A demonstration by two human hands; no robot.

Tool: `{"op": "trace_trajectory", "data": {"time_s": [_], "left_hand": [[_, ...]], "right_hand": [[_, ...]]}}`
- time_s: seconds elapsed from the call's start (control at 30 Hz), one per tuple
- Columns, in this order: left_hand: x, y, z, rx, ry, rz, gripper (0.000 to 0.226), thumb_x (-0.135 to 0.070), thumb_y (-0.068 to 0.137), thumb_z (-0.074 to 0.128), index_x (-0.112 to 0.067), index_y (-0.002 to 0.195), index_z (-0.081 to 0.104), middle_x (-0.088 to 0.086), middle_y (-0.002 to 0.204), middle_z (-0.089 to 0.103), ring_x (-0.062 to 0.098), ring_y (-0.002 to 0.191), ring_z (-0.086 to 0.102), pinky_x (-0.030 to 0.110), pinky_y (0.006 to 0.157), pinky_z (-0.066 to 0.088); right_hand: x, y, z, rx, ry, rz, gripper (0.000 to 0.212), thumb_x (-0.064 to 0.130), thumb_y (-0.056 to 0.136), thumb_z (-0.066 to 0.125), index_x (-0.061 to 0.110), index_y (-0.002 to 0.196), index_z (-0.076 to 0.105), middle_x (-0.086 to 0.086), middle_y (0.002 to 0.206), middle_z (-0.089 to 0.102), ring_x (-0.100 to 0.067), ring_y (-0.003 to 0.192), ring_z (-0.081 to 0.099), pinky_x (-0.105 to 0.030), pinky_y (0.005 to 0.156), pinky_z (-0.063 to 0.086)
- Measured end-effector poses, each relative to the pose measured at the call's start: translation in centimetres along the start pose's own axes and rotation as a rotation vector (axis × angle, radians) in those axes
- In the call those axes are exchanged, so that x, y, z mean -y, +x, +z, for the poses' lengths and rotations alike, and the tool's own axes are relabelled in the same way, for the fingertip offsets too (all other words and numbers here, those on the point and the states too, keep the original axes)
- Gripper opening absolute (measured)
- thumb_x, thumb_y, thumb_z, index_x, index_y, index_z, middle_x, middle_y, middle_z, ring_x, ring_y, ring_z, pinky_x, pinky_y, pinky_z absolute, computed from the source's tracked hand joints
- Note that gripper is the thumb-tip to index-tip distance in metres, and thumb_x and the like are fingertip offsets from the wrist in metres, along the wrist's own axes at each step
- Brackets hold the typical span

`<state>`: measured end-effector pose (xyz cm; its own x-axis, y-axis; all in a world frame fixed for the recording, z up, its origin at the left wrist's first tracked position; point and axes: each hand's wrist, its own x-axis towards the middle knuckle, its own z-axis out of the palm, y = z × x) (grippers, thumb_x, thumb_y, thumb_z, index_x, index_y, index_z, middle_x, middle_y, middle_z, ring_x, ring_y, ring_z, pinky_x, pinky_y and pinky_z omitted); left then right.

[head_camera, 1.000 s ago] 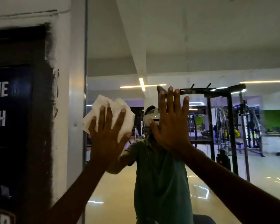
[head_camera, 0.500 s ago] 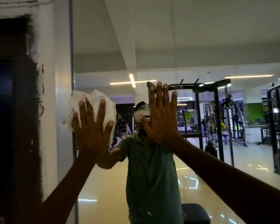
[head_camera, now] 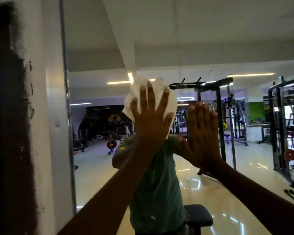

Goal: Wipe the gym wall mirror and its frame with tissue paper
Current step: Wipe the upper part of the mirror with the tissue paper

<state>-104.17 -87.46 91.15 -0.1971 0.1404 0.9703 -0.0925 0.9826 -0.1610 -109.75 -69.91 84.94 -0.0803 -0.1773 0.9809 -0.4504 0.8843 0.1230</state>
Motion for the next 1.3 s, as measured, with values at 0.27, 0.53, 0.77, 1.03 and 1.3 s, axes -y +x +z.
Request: {"op": "trace_trajectory", "data": {"time_s": [0.27,0.53,0.77,1.03,1.3], "left_hand": [[11.1,-2.5,-2.3,-0.033,0.108,-0.213,0.069,-0.062,0.107,0.017,-0.03,0.166,0.001,0.02,0.172,0.002,0.041,0.158,0.002,0.067,0.122,0.009],[-6.0,1.9,0.2,-0.027,0.066,-0.092,0.072,-0.064,0.104,0.014,-0.03,0.166,0.007,0.022,0.171,0.0,0.043,0.158,0.001,0.067,0.122,0.003],[1.2,8.7,-1.8,-0.068,0.191,0.288,0.068,-0.065,0.107,0.02,-0.03,0.165,0.018,0.019,0.171,0.013,0.037,0.158,0.011,0.058,0.123,0.014],[2.7,7.0,-1.6,-0.192,0.118,-0.626,0.072,-0.067,0.102,0.004,-0.033,0.166,0.006,0.018,0.172,0.006,0.039,0.159,0.006,0.066,0.122,0.011],[-11.9,9.2,0.3,-0.061,0.066,0.432,0.07,-0.065,0.104,0.031,-0.028,0.163,0.027,0.021,0.169,0.017,0.04,0.157,0.014,0.063,0.123,0.01]], "right_hand": [[-1.4,-0.9,-0.4,0.014,0.007,-0.005,0.096,0.068,0.101,0.025,-0.006,0.162,0.013,-0.029,0.171,0.0,-0.044,0.16,-0.001,-0.058,0.13,0.001],[-4.2,-3.5,-0.4,0.04,-0.005,-0.015,0.097,0.064,0.099,0.038,-0.002,0.164,0.007,-0.028,0.171,-0.003,-0.043,0.16,-0.002,-0.061,0.129,0.005],[-4.7,-3.7,-0.2,0.015,0.06,-0.017,0.097,0.066,0.1,0.038,-0.003,0.163,0.013,-0.025,0.172,0.0,-0.039,0.161,-0.001,-0.056,0.13,0.003],[-6.5,-6.7,-0.8,0.048,0.037,-0.002,0.098,0.068,0.097,0.037,-0.004,0.162,0.016,-0.028,0.171,0.004,-0.043,0.16,0.003,-0.065,0.126,0.013],[-6.5,-6.8,-0.8,0.039,0.06,0.008,0.096,0.067,0.098,0.036,-0.002,0.163,0.017,-0.025,0.172,0.005,-0.042,0.161,0.005,-0.064,0.127,0.011]]}}
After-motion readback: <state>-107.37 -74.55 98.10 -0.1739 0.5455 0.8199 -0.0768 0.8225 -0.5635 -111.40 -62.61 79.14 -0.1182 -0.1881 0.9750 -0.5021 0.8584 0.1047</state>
